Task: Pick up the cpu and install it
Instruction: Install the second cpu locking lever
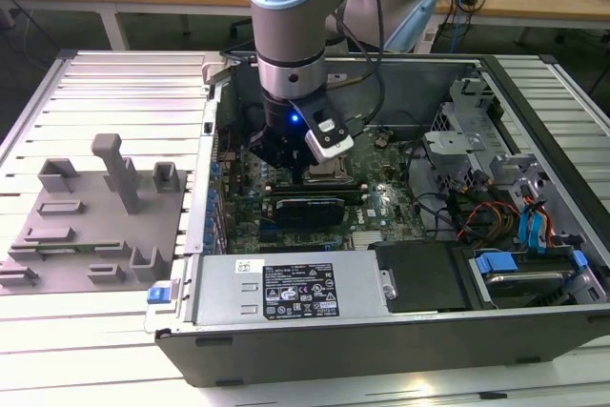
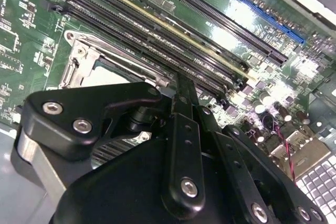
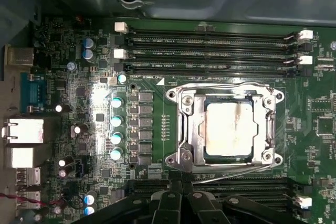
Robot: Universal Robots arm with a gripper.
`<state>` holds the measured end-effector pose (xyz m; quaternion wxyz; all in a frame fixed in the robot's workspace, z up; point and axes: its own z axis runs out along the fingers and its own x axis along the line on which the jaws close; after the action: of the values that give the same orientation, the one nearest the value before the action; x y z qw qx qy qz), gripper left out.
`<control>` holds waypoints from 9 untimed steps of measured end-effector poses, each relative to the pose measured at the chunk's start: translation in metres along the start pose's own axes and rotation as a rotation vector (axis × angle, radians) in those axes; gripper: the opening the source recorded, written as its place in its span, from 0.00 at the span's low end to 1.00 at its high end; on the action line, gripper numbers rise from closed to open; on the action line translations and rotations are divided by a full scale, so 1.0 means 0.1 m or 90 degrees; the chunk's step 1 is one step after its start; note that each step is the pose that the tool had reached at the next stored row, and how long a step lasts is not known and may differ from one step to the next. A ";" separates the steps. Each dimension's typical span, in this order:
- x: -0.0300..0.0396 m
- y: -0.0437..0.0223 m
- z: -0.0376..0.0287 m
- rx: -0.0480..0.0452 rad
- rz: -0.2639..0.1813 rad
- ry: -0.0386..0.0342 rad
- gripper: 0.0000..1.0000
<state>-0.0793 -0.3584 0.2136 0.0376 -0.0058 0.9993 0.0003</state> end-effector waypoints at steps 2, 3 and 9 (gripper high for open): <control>0.001 0.000 0.000 -0.0001 0.000 0.0000 0.11; 0.002 0.000 0.004 -0.0003 0.000 -0.0001 0.11; 0.003 -0.051 0.026 -0.0209 0.003 0.0000 0.11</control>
<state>-0.0794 -0.3636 0.2110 0.0375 -0.0044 0.9991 0.0168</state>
